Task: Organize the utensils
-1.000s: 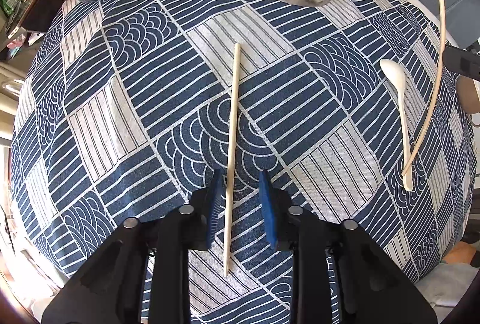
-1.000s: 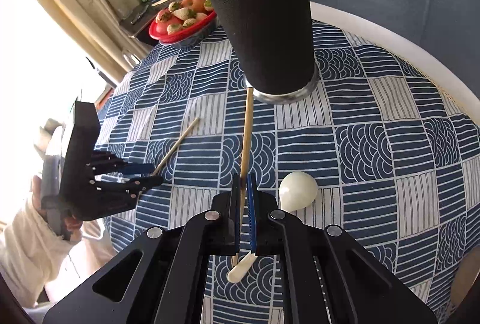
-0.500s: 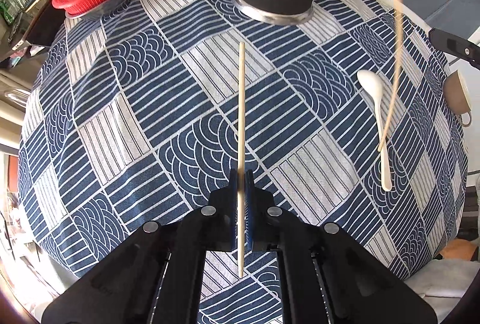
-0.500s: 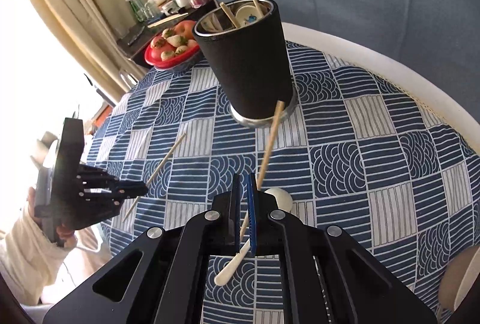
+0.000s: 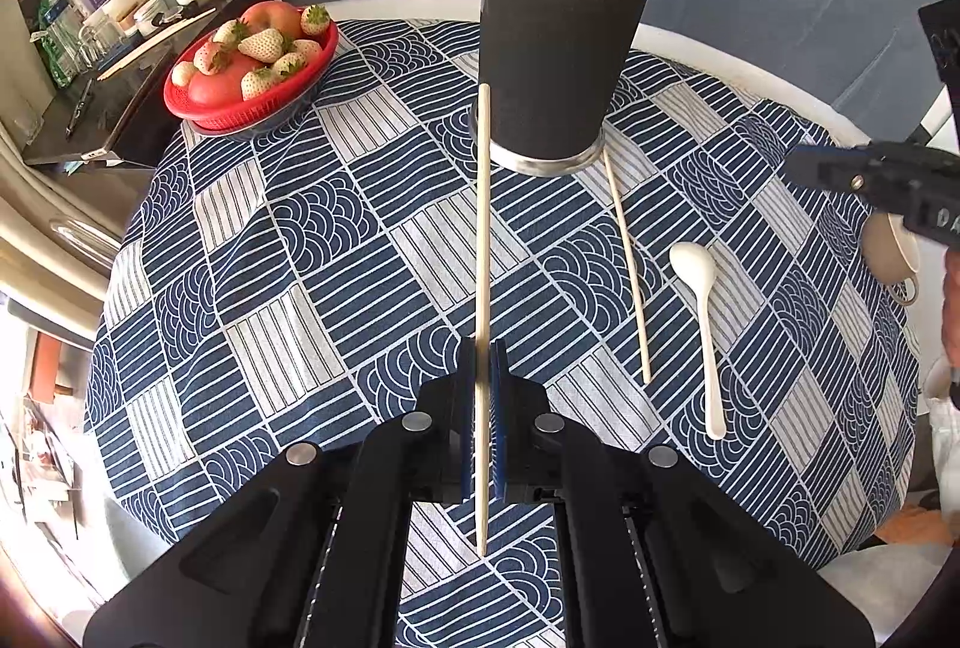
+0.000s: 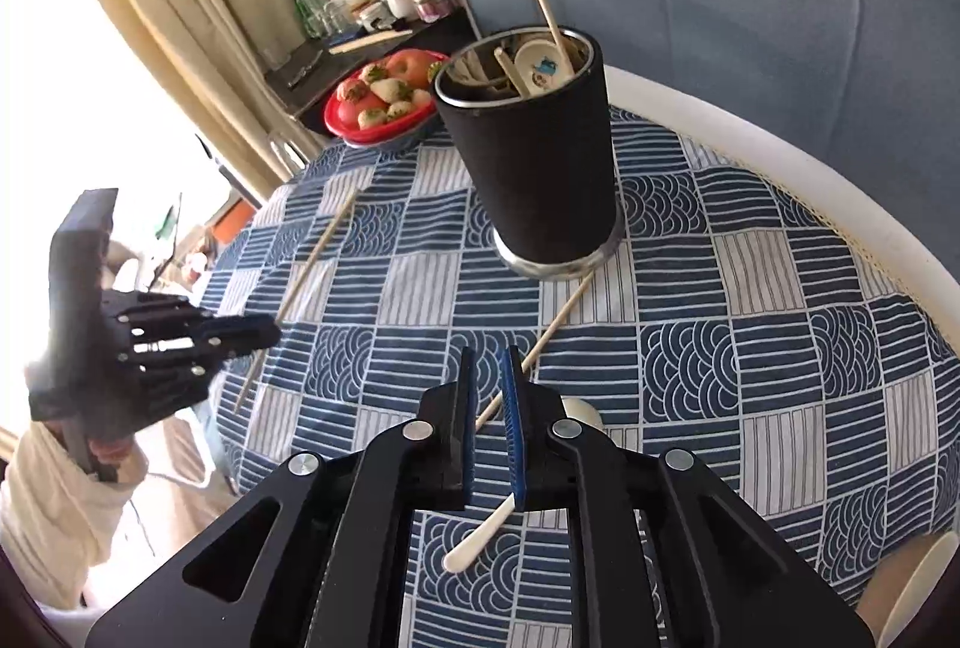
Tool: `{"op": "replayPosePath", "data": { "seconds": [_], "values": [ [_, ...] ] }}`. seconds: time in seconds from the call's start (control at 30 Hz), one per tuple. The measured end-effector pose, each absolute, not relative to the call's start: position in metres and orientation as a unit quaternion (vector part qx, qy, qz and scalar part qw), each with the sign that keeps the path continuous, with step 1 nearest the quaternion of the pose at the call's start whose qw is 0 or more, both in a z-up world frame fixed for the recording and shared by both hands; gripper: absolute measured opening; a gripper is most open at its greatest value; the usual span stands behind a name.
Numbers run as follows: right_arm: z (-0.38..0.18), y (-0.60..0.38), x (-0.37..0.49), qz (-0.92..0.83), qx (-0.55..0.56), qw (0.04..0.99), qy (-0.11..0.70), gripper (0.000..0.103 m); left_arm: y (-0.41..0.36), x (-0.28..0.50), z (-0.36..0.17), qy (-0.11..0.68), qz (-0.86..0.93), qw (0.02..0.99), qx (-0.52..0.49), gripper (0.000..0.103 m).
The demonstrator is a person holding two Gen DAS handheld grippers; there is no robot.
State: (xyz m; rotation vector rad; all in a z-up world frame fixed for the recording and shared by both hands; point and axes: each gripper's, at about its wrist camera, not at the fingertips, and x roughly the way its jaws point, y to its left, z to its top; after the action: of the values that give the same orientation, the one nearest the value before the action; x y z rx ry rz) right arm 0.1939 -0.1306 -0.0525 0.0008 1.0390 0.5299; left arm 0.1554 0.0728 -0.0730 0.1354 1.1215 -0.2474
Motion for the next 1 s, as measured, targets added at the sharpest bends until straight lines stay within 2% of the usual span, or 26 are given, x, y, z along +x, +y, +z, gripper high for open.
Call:
{"op": "replayPosePath", "data": {
  "seconds": [0.07, 0.1, 0.7, 0.8, 0.9, 1.0],
  "values": [
    [-0.065, -0.124, 0.198, 0.242, -0.005, 0.828, 0.506, 0.037, 0.074, 0.155, -0.067, 0.524, -0.116, 0.842, 0.062, 0.005],
    [-0.071, -0.121, 0.200, 0.240, -0.007, 0.826, 0.510, 0.040, 0.075, 0.156, -0.064, 0.520, -0.117, 0.844, 0.059, 0.005],
    [-0.164, -0.066, 0.255, 0.130, -0.058, 0.784, 0.604, 0.041, 0.098, 0.164, 0.013, 0.418, -0.127, 0.899, 0.015, 0.005],
    [-0.172, -0.062, 0.255, 0.112, -0.072, 0.782, 0.609, 0.032, 0.100, 0.168, 0.026, 0.402, -0.135, 0.906, 0.012, 0.005],
    [-0.173, -0.066, 0.254, 0.089, -0.083, 0.788, 0.604, 0.010, 0.102, 0.174, 0.038, 0.385, -0.141, 0.912, 0.011, 0.005],
    [-0.172, -0.080, 0.254, 0.093, -0.045, 0.788, 0.607, 0.007, 0.101, 0.182, 0.047, 0.371, -0.143, 0.917, 0.014, 0.005]
  ]
}}
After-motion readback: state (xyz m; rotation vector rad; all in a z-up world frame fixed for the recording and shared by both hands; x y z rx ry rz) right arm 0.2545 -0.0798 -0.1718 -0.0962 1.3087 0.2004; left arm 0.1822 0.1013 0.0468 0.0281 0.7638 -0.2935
